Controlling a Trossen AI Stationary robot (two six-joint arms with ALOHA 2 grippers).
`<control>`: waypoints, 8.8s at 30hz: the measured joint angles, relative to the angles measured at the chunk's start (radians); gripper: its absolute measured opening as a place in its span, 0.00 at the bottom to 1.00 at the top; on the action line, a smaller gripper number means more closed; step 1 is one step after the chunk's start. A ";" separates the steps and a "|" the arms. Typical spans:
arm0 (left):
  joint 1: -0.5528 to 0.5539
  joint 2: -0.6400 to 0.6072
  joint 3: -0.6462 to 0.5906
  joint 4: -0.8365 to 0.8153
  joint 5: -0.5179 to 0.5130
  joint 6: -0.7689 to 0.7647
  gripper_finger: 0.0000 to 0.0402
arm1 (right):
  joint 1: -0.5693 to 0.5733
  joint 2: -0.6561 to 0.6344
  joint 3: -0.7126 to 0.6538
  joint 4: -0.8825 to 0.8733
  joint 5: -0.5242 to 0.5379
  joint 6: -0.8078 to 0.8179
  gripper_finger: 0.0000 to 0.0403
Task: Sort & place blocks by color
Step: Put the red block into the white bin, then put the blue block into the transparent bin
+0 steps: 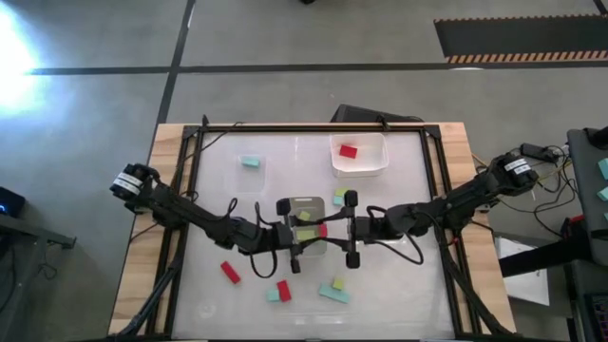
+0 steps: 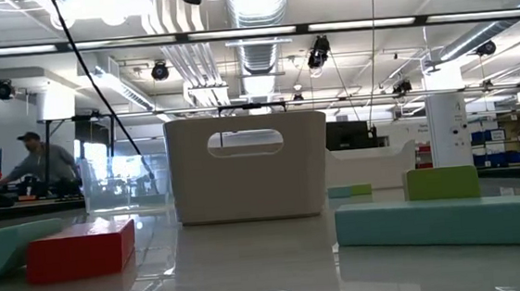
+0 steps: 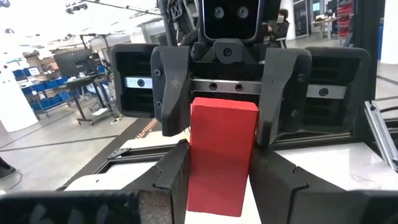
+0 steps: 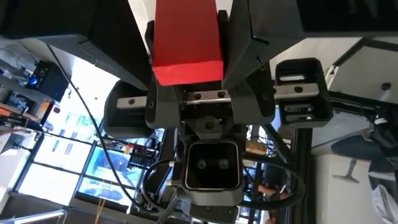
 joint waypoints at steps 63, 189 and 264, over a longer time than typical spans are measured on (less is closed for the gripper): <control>0.035 -0.397 -0.078 -0.404 -0.502 0.287 0.76 | -0.893 0.160 0.464 -1.601 -0.131 -0.058 0.31; 0.031 -0.397 -0.104 -0.397 -0.503 0.235 0.76 | -0.334 -0.065 -0.192 -0.809 -0.158 0.413 0.27; 0.038 0.021 0.112 -0.332 0.155 0.356 0.68 | -0.303 -0.261 -0.235 -0.439 -0.761 0.794 0.29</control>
